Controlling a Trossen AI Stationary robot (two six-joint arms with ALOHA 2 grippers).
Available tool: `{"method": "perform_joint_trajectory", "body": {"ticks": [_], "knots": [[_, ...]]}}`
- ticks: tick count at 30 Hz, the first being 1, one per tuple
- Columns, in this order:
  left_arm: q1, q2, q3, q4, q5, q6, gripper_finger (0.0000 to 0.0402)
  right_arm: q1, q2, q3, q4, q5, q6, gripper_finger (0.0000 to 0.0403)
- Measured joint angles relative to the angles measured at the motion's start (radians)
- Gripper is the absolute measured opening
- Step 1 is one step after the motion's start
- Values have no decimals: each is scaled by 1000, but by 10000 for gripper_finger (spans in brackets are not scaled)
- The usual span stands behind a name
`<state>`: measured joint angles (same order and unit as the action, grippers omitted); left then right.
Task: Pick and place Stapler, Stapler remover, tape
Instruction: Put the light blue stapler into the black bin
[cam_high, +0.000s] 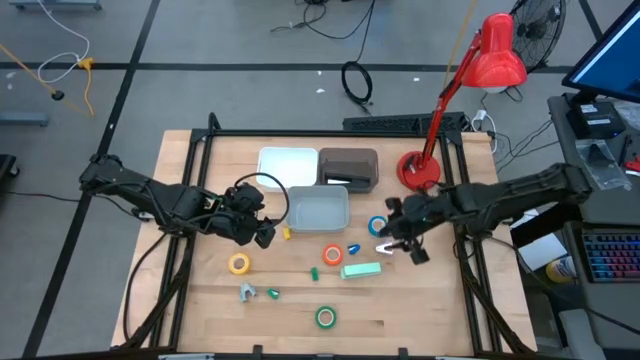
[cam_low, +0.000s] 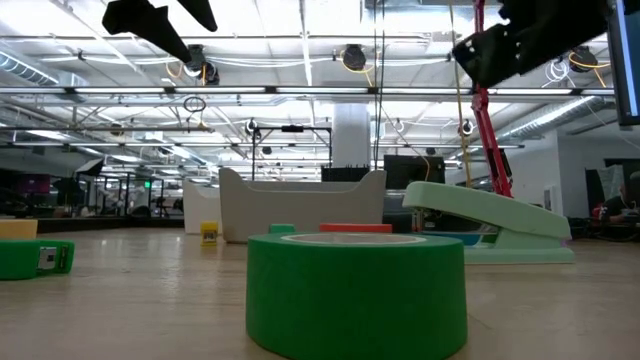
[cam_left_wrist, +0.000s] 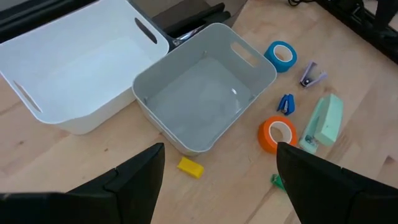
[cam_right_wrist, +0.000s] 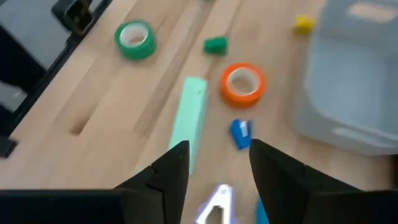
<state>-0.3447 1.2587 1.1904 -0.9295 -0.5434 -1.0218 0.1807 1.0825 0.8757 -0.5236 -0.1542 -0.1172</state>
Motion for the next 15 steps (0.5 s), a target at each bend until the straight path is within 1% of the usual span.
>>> {"method": "perform_joint_trajectory", "body": {"ticks": [5,8,13,15], "knots": [[-2,0,0,-1,0,23,308,51,122,0,23,1,7,188],[-16,0,-5,1,-22,48,308,69,182,0,64,0,20,201],[-67,0,-51,-11,-168,-11,308,86,241,0,125,0,95,217],[-86,0,-77,-7,-198,-39,308,90,261,0,142,0,128,219]]}}
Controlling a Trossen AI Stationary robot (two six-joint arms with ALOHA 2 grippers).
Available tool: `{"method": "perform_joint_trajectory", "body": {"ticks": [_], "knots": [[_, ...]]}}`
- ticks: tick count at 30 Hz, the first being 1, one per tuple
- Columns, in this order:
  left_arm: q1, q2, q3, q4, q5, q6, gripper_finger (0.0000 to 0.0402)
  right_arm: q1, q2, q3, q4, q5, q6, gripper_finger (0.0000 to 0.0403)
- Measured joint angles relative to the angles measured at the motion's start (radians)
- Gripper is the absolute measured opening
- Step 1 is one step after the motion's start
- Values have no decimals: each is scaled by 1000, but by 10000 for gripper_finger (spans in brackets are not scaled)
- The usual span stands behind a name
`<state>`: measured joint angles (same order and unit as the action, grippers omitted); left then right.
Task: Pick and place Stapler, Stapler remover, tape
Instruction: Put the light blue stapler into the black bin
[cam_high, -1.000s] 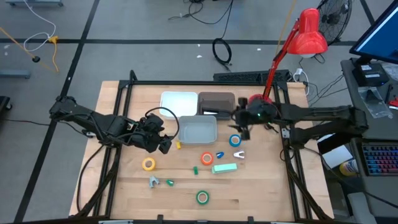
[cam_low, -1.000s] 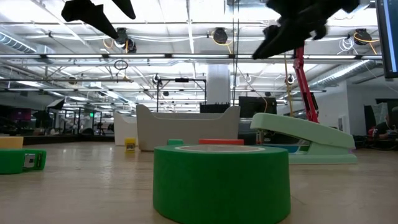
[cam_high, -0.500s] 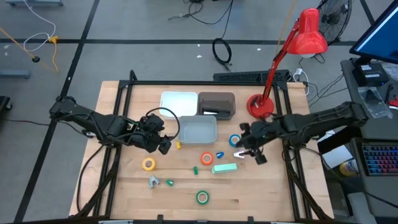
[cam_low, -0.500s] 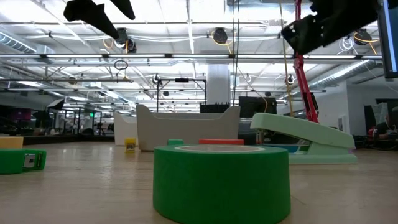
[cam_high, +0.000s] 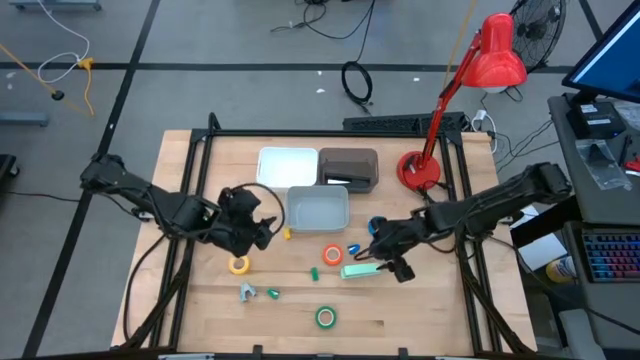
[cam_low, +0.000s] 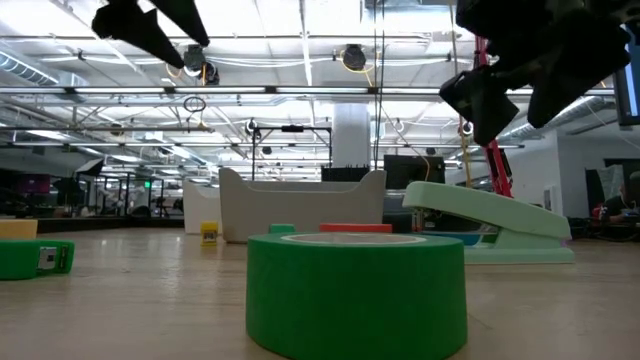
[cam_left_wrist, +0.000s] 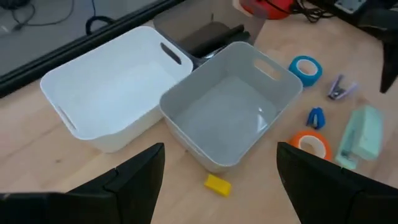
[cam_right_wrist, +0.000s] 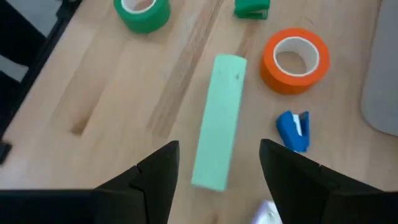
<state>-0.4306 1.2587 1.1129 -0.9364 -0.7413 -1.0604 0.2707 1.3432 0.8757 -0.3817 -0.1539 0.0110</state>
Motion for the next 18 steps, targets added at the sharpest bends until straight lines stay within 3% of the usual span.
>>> {"method": "perform_joint_trajectory", "body": {"ticks": [10,18], "knots": [[-63,0,-104,5,-5,-121,308,38,132,0,20,35,82,220],[-76,0,-105,5,-6,-91,308,39,193,0,50,79,112,222]]}}
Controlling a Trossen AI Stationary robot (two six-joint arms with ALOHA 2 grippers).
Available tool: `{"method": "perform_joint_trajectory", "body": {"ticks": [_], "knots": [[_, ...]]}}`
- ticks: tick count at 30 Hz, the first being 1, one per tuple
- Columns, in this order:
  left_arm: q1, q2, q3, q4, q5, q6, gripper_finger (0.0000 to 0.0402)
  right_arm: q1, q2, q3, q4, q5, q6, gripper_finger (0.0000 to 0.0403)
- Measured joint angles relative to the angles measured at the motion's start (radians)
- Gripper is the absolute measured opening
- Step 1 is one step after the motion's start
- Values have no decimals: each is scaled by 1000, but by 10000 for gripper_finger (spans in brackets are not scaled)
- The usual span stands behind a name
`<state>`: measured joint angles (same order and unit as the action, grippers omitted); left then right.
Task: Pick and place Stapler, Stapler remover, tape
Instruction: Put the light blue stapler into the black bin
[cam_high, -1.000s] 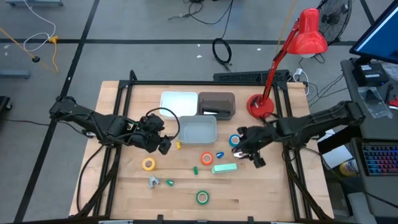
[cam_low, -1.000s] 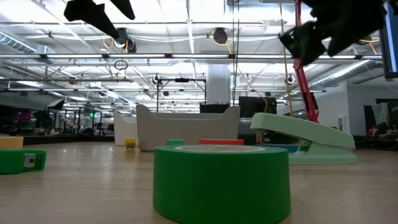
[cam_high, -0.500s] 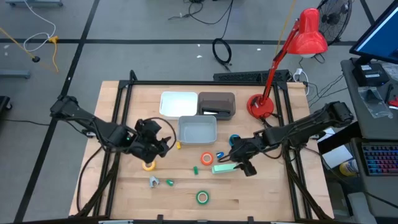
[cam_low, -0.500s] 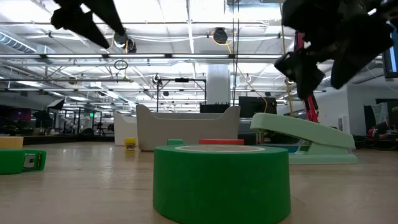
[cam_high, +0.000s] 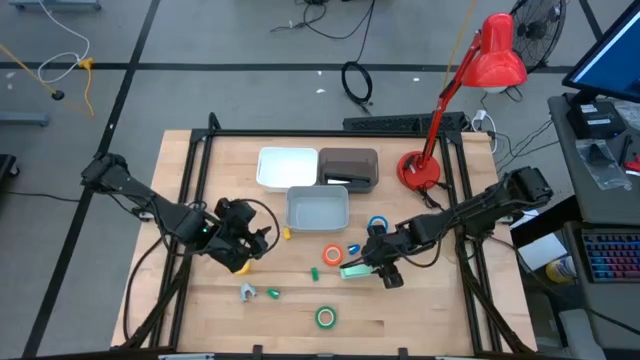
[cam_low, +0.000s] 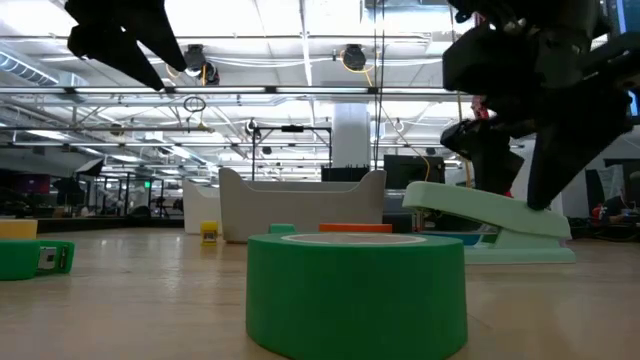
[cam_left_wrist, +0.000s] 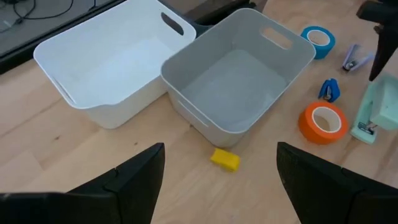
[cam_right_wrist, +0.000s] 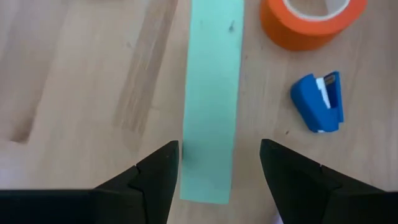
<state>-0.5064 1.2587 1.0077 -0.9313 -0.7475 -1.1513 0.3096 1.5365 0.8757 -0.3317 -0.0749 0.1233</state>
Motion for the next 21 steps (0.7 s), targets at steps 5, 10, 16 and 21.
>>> {"method": "perform_joint_trajectory", "body": {"ticks": [5,10,16,21], "knots": [[3,0,0,1,0,25,308,1,34,0,11,-4,23,222],[36,0,0,3,30,59,308,2,74,0,17,-2,29,222],[106,-1,0,17,67,154,308,3,120,2,18,4,48,207],[172,-1,0,37,90,232,308,3,122,2,14,28,60,167]]}}
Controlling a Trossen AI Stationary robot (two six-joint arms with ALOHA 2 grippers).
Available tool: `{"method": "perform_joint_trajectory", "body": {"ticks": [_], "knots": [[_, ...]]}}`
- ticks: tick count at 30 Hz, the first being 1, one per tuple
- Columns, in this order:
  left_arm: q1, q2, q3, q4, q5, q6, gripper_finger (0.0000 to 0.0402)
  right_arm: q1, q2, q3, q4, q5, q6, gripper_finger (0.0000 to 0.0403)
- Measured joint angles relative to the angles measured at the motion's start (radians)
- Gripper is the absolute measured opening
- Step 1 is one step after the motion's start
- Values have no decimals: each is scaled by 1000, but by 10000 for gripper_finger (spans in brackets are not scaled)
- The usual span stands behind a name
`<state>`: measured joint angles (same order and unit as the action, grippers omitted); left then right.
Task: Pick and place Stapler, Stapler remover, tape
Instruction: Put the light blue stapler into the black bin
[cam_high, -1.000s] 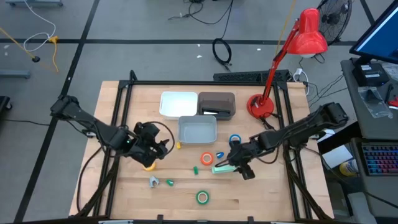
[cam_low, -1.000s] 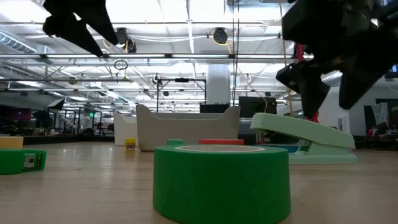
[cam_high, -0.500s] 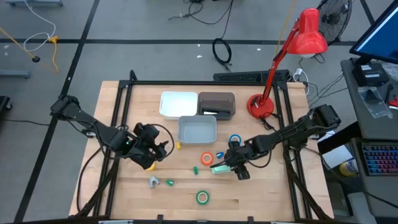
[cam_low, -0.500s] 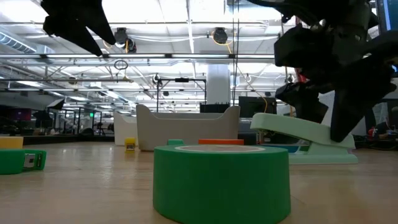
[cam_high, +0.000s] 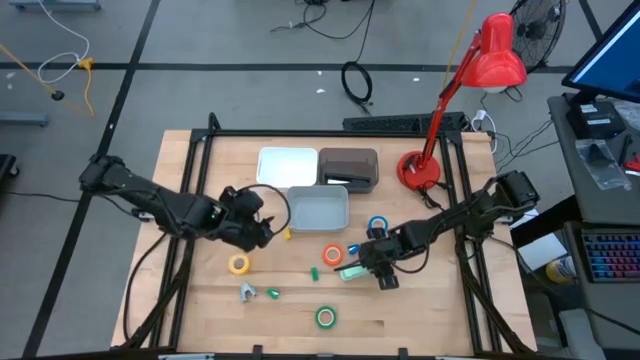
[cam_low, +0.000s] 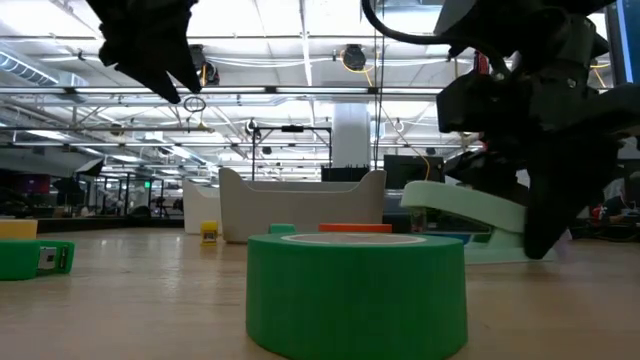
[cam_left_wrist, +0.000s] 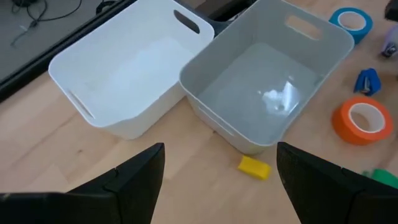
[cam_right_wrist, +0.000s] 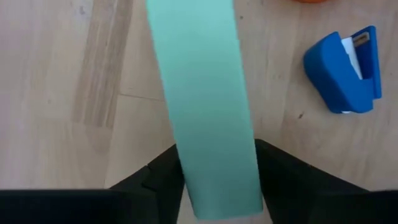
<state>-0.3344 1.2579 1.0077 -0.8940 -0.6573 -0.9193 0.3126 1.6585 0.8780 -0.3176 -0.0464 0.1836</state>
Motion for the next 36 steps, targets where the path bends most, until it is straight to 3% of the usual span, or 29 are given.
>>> {"method": "perform_joint_trajectory", "body": {"ticks": [7,15,22,29,32,36], "knots": [[89,-63,-17,79,32,166,308,-4,-5,0,-15,16,20,124],[150,-325,-272,369,173,297,308,-5,-23,-2,-48,11,69,124],[158,-510,-378,375,155,318,308,-3,-138,-6,-143,-76,89,122],[158,-619,-465,369,152,315,308,-5,-313,2,-146,-157,190,122],[157,-632,-499,372,152,308,308,-21,-377,37,-187,-151,224,122],[157,-636,-523,363,152,310,308,-63,-420,124,-292,-35,200,122]]}}
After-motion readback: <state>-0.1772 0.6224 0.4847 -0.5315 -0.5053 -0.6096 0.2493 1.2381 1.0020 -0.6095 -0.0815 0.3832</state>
